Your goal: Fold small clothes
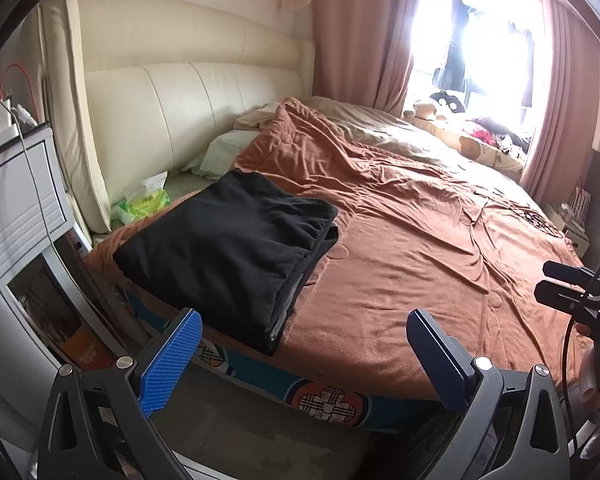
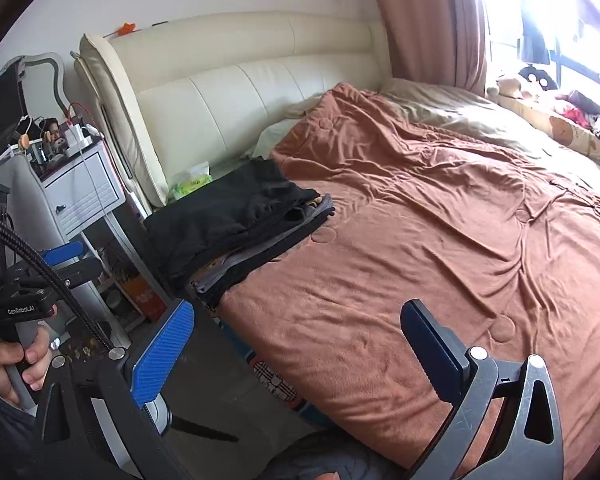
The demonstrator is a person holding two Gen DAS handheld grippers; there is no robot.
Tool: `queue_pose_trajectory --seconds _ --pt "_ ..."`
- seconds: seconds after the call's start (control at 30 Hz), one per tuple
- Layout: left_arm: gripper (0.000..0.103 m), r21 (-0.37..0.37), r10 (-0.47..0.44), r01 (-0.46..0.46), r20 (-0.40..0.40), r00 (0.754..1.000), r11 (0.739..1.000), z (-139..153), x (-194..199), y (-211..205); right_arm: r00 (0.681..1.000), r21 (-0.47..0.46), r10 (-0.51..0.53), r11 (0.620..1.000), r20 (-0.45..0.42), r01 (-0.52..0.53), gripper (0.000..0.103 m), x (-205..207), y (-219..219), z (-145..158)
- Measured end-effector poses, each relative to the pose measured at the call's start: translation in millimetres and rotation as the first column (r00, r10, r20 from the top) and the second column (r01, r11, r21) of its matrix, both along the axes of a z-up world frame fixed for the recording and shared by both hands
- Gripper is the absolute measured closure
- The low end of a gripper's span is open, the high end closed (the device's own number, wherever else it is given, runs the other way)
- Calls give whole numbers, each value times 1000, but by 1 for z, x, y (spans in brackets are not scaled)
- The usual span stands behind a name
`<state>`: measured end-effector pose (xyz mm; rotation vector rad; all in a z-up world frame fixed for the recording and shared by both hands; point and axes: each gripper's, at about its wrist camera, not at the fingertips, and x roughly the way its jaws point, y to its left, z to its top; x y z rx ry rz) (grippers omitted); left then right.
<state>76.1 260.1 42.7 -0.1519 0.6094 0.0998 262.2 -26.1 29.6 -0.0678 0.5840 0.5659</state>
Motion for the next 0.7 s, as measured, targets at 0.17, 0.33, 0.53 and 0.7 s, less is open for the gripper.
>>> queue_pose_trajectory --seconds 0.17,0.33,0.53,0.7 --pt "0 45 -30 28 37 999 999 7 -27 -31 999 4 -28 1000 44 28 0 -38 -25 4" --pt "0 50 -61 57 85 994 997 14 -51 -61 994 7 -58 998 89 58 0 -77 -46 3" --pt "0 70 -104 96 120 987 993 18 -74 -95 983 34 -118 993 144 114 0 -122 -72 -1" --pt "0 75 -120 109 157 980 991 21 -93 -117 974 60 -144 989 175 135 0 -158 -88 -8"
